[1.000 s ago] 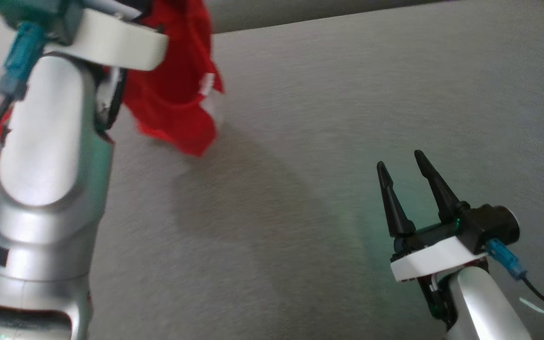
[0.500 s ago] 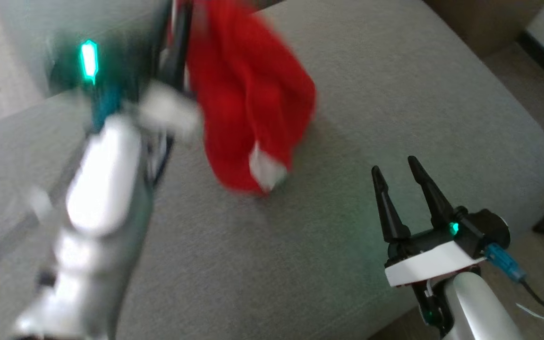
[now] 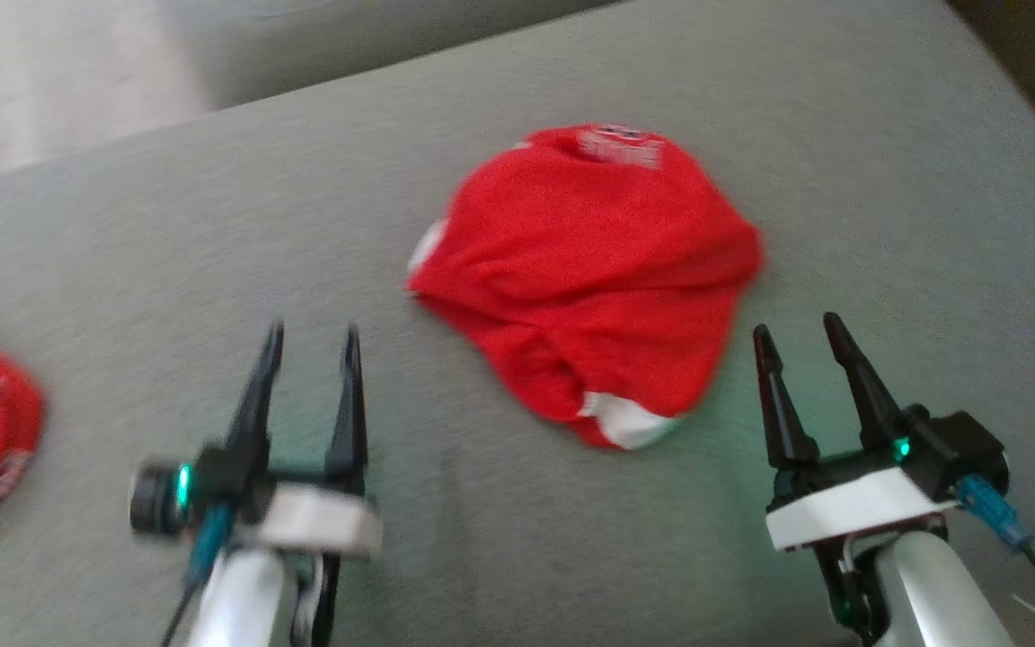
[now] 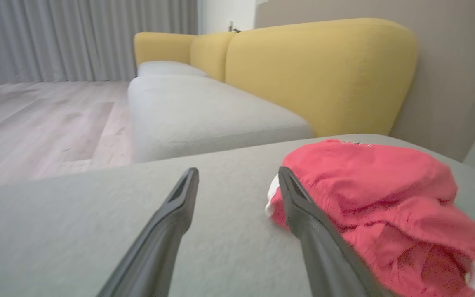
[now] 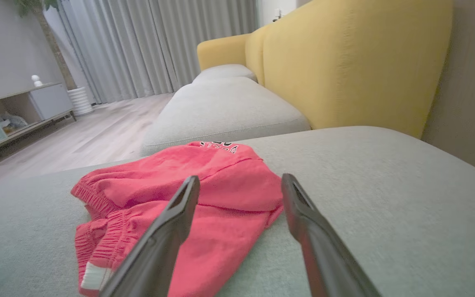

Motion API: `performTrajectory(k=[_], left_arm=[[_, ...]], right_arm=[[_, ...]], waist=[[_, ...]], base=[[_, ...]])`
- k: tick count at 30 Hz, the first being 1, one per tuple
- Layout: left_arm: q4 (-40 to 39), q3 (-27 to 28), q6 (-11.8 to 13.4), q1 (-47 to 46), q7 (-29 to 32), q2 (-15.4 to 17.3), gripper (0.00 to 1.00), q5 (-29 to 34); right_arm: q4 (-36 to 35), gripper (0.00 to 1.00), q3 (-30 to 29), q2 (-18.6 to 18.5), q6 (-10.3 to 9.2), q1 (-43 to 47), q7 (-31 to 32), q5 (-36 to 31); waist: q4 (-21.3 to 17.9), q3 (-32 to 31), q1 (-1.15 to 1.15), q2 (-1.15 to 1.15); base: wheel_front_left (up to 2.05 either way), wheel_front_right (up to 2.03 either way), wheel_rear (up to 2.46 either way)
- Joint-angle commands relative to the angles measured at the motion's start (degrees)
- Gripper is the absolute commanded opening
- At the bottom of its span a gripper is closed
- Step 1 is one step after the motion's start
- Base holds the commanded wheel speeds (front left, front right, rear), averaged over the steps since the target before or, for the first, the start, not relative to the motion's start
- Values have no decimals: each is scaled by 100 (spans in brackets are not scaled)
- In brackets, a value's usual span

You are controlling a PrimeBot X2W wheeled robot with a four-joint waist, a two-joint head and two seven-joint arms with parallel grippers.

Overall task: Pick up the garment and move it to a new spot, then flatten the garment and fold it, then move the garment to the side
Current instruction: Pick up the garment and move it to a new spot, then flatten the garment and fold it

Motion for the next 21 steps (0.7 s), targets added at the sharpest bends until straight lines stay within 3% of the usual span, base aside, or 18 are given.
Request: performTrajectory(k=[1, 6, 11, 21], left_arm=[[-331, 201, 18, 243, -44, 20, 100, -55], [-1244, 208, 112, 983, -45, -8, 100, -470], [-1970, 139, 283, 1738, -45, -10, 100, -394], [-1883, 101, 562, 2411, -45, -11, 100, -113]], right_arm=[[-152, 100, 69, 8, -4, 3, -15, -61], [-166, 100, 44, 8, -4, 175, -15, -100], [-264, 100, -71, 8, -4, 576, -15, -50], [-542, 100, -196, 8, -4, 1412, -15, -343]], waist=[[712, -201, 0, 0], [1234, -524, 0, 0], [1495, -936, 0, 0], [1624, -1411, 0, 0]], base=[[0, 0, 0], [0, 0, 0], [0, 0, 0], [0, 0, 0]])
